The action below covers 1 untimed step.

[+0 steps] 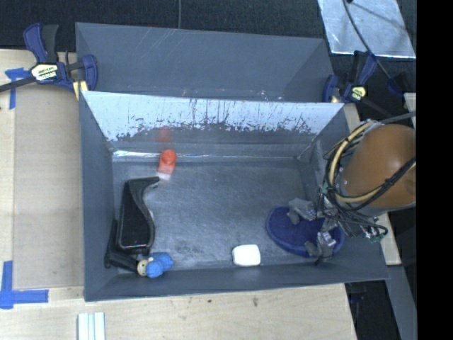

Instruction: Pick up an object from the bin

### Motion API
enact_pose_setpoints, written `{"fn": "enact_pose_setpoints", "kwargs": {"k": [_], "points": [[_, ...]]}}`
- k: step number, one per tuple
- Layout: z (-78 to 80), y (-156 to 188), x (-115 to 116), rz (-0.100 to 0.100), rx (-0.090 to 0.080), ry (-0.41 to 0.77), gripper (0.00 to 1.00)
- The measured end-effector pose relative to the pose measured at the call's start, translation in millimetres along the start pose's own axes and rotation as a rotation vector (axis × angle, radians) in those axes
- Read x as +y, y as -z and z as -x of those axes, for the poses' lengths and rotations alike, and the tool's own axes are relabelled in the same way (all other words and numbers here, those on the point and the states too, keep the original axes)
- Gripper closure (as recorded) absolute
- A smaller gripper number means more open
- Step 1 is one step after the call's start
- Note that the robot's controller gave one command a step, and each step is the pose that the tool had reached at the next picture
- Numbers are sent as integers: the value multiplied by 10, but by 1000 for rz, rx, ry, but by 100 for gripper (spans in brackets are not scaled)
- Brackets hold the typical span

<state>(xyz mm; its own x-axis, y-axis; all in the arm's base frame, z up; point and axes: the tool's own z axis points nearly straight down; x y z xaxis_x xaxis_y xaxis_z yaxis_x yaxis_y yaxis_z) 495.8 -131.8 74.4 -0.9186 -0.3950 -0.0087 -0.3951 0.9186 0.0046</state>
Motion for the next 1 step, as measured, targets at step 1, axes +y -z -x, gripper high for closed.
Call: {"fn": "enact_pose_setpoints", "kwargs": {"k": [1], "points": [[28, 662, -3, -9, 1, -2, 100]]}}
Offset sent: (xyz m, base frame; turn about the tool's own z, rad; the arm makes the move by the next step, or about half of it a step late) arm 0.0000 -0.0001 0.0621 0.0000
